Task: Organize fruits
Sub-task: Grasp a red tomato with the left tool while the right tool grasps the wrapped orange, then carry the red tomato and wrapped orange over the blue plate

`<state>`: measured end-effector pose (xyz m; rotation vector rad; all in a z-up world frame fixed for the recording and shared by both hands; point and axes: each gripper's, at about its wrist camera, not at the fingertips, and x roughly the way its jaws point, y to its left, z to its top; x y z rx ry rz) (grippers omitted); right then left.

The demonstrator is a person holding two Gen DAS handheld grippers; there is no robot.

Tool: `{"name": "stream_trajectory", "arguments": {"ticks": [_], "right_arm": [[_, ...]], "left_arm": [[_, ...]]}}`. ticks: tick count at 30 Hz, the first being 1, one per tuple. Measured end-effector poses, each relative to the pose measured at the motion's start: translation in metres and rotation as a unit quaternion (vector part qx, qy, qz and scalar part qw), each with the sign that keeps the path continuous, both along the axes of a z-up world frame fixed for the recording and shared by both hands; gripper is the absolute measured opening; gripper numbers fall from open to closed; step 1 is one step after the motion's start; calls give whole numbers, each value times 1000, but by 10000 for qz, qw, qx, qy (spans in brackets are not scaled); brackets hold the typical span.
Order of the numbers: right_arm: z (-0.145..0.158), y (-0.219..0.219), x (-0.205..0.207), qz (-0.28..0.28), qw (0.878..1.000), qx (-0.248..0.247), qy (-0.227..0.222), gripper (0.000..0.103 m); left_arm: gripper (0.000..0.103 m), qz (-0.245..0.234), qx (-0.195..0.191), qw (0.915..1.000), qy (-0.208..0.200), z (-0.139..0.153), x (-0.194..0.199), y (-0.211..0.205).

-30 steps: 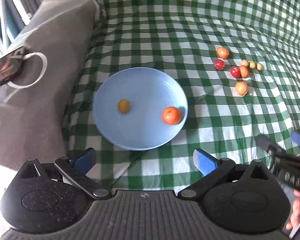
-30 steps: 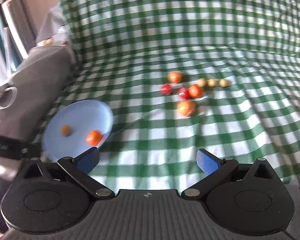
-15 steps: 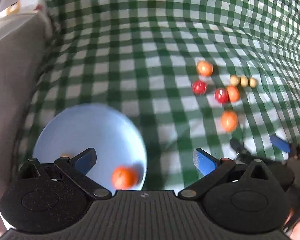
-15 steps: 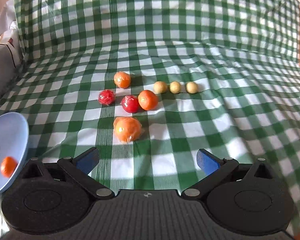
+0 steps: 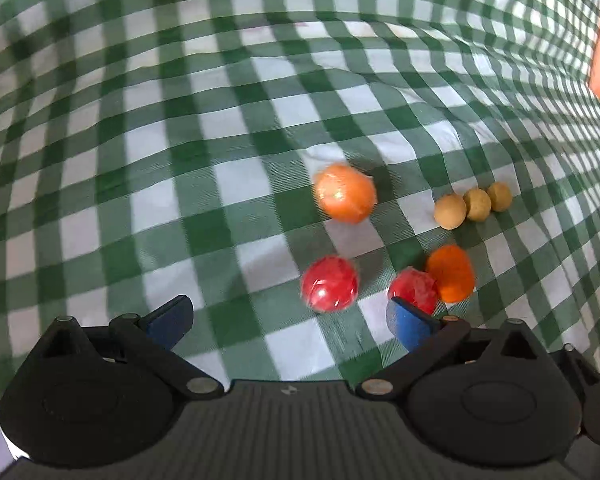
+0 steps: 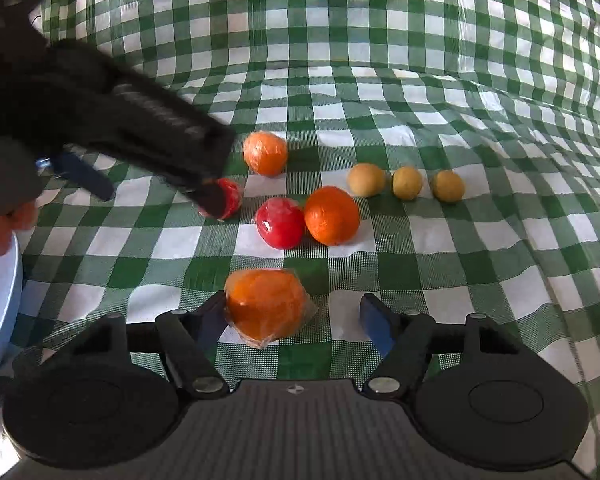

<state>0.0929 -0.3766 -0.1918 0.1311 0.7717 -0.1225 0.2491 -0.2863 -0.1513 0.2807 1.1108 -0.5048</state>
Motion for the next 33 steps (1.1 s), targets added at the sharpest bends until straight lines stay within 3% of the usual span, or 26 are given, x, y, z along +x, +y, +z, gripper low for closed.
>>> {"name": "stream_trajectory", "arguments": {"ticks": [1,2,3,4,5,6,7,17,21,26,30,33], "right_arm": [[-2,2,0,44,10000,-72,-33,75],[-3,2,-2,52,9999,-103,-74,75],[-4,4,-2,44,9999,-117,-109,74],[-5,4,-4,51,9998,-118,-132,73],[-4,5,-4,90,9998,-95,-163,65],[-3,5,-5,149,9997,-73,-180,48],[-1,7,-5,178,9997,-96,-154,41],[31,2,-17,113,9998,37,-163,41],[56,8,-36,279,9994,15,-204,41],[83,32,-64,632,9978,11,-179,41],[103,60,-85,866,9960,15,-230,41],[112,83,-95,1027,9944,51,-226,41]], "left_arm": [[101,-86,31,9999,-41,-2,-1,-3],[91,-180,68,9998,-67,-5,-1,-6],[72,-274,85,9996,-77,-7,-1,-9],[65,-325,121,9994,-87,-8,-1,-11],[51,-352,91,9992,-194,-6,-3,-11],[34,-391,16,9989,-240,-5,-4,-12],[33,-335,37,9992,-236,-3,-5,-12],[33,189,-255,9990,-318,47,-43,35],[33,398,-384,9985,19,68,-76,73],[33,618,-314,9976,-95,92,-122,125],[33,835,-491,9953,4,107,-149,168],[34,995,-420,9939,-243,119,-169,195]]}}
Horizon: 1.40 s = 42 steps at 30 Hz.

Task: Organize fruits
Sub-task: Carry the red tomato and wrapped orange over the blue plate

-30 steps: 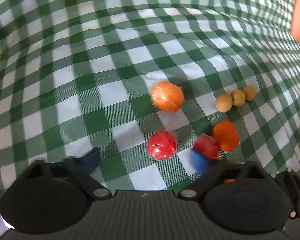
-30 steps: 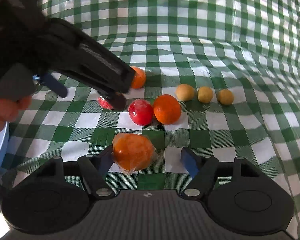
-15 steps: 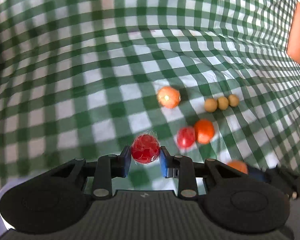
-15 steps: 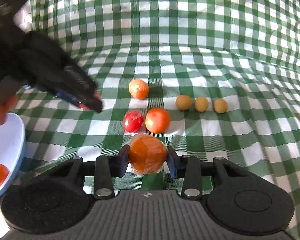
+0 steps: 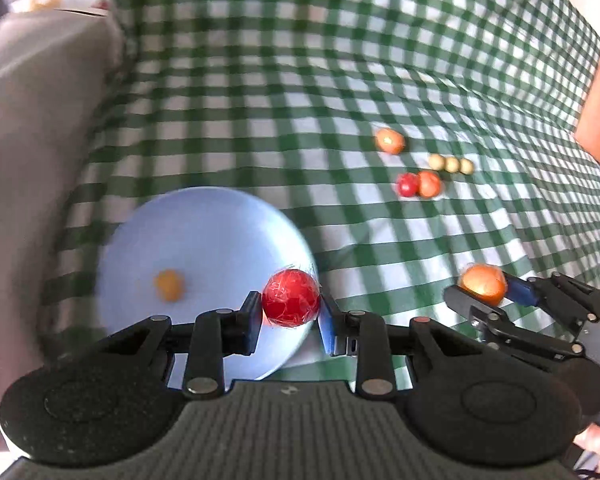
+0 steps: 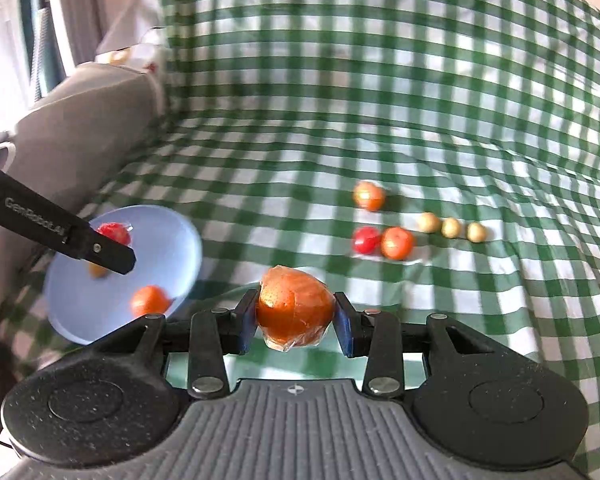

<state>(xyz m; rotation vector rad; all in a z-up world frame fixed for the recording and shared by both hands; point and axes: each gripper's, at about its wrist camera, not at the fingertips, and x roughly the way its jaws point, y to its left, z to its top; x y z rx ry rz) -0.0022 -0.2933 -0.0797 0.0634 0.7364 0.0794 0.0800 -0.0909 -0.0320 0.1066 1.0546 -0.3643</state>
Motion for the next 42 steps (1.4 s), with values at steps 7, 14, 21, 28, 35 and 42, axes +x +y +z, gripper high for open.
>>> {"name": "stream_trajectory", "arguments": {"ticks": [7,14,21,28,35,42], "right_arm": [[21,41,-21,292,9995,111,-53,41],[44,65,-43,543,9983,91,-201,41],[51,77,-49,622,9978,-7,-221,41],[55,87,-50,757,9968,-45,-267,41],[54,94,-47,838,9962,-26,-244,41],[50,100,-36,881,9959,-12,-196,41]], "left_arm": [[34,392,-10,9992,-9,14,-26,52],[34,636,-102,9979,-96,29,-44,85],[34,744,-194,9970,-109,34,-52,99],[34,812,-236,9964,-112,33,-53,104],[34,832,-255,9962,-93,31,-51,104],[34,846,-194,9962,13,22,-39,99]]}}
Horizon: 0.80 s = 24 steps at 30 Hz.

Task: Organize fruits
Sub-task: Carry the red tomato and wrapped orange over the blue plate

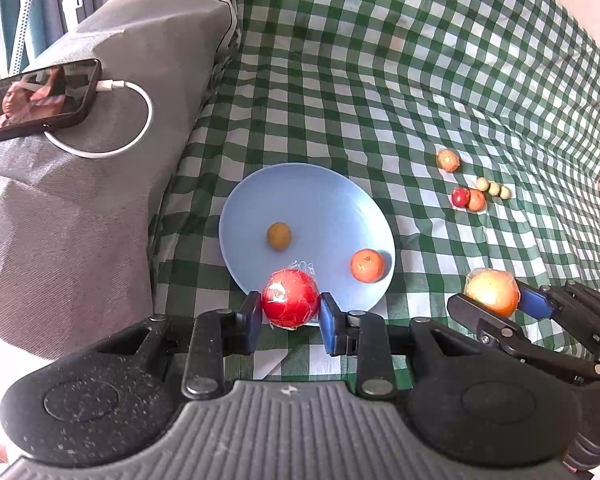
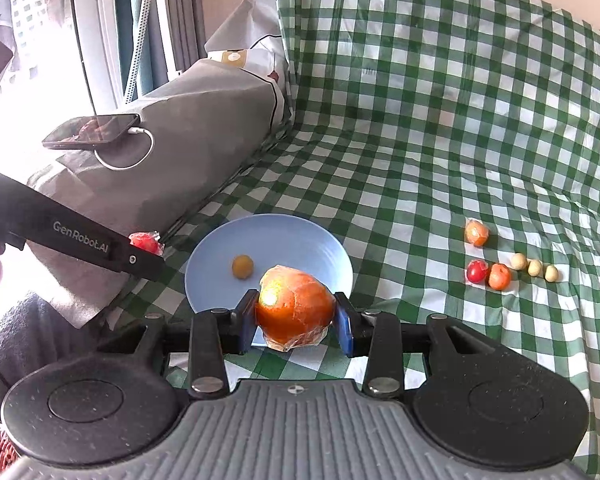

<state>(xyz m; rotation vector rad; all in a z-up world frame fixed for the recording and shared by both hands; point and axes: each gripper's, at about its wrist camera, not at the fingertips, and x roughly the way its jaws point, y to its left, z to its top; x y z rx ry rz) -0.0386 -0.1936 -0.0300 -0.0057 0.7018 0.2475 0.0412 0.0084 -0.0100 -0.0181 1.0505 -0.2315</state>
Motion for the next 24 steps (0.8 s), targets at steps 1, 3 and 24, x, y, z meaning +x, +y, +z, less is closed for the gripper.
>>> {"name": "stream_trajectory", "arguments": {"ticks": [1,3,24], "right_arm": [[-1,1,2,15,10000,-6,11,41],[-4,4,7,55,10000,-25,38,41],[-73,33,83,458,9961,-233,722,41]], "left_arm": [[34,5,13,10000,16,-2,2,0],[34,-18,43,10000,1,-7,8,-1],[33,-254,461,9979,382,-82,77,-22]]}}
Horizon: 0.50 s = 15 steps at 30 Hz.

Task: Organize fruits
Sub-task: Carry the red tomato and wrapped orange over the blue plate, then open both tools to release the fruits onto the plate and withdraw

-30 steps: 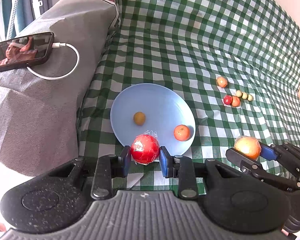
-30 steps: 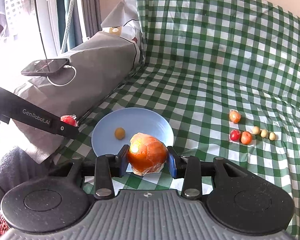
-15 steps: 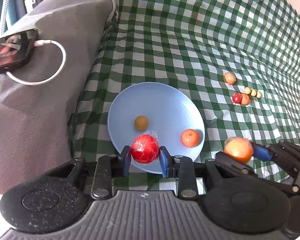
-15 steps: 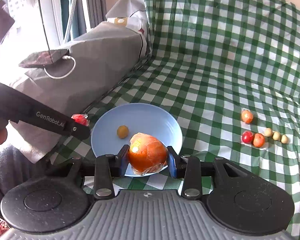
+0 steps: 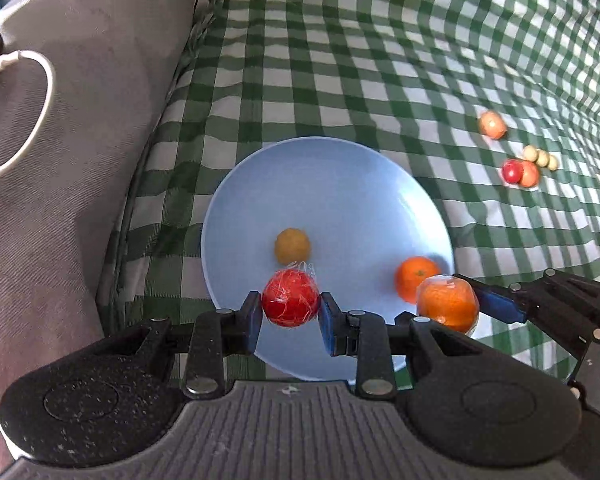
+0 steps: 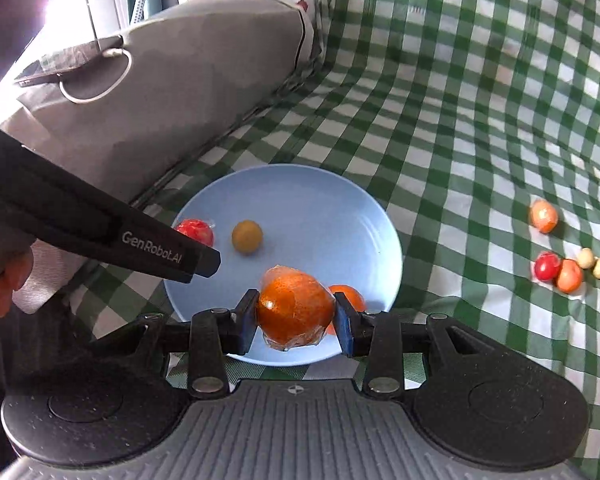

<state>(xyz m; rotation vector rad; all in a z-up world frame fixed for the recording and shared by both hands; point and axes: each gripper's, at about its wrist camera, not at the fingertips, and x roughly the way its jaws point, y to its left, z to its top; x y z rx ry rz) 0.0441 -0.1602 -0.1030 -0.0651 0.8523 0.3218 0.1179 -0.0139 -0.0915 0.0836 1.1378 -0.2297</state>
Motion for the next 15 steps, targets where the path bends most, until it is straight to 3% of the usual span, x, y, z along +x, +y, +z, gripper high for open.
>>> {"name": "stream_trajectory", "arguments": {"ticks": [5,7,8,9,10,12,15], "right_arm": [[-10,7,14,73,9999,-73,60,41],[-11,11,20,129,9998,-129,35,41],[-11,13,22,156,9997,-181,15,42],[-8,14,24,174,9996,-218,-13,46],[-5,14,24,178,9995,-257,-47,51],[4,13,21,158,9993,-327,-125,75],[19,6,7,116,9988,-431,-209,89]], "left_arm": [[36,19,91,9999,-69,-6,14,-2],[60,35,89,9998,-201,-3,17,-3],[84,80,71,9995,-284,0,17,-3],[99,152,57,9992,-371,4,15,-1],[102,213,25,9987,-466,8,13,0],[103,259,45,9981,-556,18,6,3],[103,225,245,9985,-426,31,-5,7]]}}
